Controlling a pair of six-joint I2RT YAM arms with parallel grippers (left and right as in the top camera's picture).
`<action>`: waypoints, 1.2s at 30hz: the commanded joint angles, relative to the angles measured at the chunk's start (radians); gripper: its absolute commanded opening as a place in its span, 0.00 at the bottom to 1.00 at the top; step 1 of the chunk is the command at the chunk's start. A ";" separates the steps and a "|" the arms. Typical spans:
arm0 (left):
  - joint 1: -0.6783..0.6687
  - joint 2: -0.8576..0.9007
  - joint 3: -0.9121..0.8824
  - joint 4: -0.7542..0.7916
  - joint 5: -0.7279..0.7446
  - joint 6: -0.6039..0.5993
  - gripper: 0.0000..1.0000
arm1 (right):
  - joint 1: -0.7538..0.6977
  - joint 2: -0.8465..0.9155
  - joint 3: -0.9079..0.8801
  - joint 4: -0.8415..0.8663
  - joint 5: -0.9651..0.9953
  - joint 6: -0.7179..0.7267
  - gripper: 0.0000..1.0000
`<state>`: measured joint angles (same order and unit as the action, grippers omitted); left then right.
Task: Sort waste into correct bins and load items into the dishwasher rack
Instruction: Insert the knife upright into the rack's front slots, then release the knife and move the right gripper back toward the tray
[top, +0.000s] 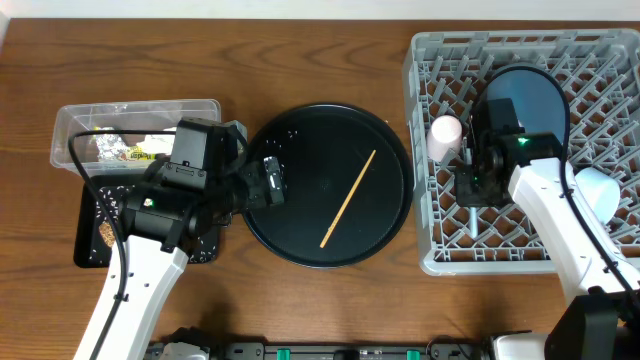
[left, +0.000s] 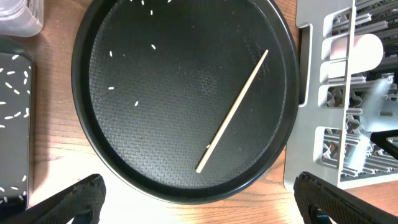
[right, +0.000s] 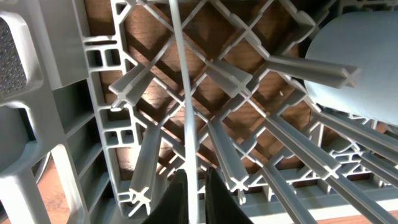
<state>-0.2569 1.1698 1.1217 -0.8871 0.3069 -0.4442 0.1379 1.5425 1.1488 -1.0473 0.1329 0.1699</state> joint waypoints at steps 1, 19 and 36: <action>0.004 0.002 -0.002 -0.002 -0.013 0.010 0.98 | -0.008 0.000 -0.007 0.005 0.022 -0.011 0.09; 0.004 0.002 -0.002 -0.002 -0.013 0.010 0.98 | 0.003 0.000 0.365 -0.120 -0.372 0.086 0.28; 0.004 0.002 -0.002 -0.002 -0.013 0.010 0.98 | 0.526 0.092 0.170 0.263 -0.002 0.969 0.23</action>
<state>-0.2569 1.1698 1.1213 -0.8867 0.3069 -0.4442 0.5961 1.5871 1.3529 -0.8051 -0.0032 0.9371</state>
